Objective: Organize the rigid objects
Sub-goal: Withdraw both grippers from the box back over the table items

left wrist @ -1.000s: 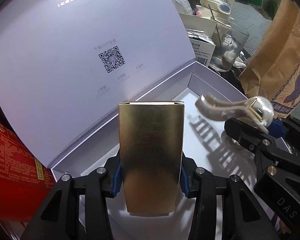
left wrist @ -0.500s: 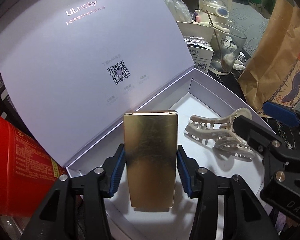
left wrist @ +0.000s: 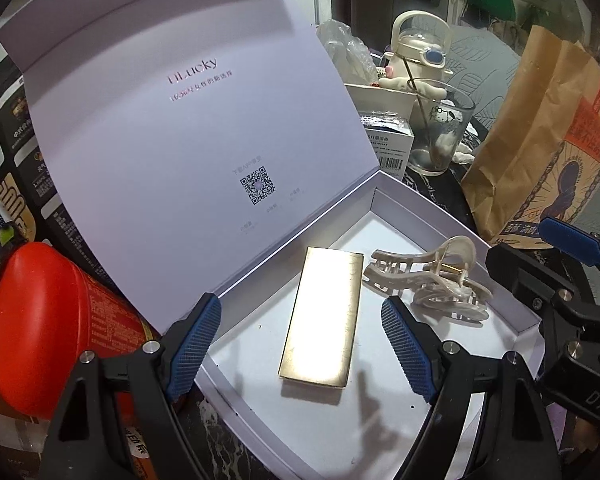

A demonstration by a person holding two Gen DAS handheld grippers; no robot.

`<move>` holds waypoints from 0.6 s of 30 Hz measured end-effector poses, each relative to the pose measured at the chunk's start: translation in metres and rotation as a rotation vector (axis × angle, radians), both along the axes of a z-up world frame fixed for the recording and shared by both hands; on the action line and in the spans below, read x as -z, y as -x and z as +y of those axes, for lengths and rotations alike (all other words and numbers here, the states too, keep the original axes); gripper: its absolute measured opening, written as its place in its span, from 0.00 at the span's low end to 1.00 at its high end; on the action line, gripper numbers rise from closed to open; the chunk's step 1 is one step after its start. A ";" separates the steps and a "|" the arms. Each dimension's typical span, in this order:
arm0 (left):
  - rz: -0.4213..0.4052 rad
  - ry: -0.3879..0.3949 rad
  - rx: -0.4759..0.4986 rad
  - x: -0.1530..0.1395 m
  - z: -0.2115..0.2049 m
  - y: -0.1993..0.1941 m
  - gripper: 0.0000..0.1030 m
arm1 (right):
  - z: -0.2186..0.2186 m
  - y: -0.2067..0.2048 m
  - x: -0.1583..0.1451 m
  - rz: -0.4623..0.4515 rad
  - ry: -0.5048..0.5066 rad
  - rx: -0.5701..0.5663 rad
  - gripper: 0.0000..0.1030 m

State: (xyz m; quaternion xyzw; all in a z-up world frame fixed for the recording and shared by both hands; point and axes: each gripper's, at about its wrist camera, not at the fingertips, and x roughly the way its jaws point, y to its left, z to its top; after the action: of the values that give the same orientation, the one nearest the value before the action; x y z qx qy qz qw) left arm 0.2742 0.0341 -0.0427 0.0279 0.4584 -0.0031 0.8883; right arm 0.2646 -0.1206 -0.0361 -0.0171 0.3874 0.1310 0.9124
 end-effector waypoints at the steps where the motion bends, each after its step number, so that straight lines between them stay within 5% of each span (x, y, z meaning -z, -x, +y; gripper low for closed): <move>1: -0.006 0.004 0.002 -0.002 -0.001 0.002 0.80 | -0.001 0.002 -0.002 -0.004 0.003 0.003 0.72; 18: -0.115 0.066 0.010 -0.045 0.005 0.039 0.80 | -0.013 0.045 -0.055 -0.112 0.006 -0.010 0.72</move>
State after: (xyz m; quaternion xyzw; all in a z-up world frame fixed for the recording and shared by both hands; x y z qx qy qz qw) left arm 0.2350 0.0394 0.0021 0.0008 0.4061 -0.0211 0.9136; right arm 0.2193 -0.1338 0.0189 -0.0289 0.3361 0.1334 0.9319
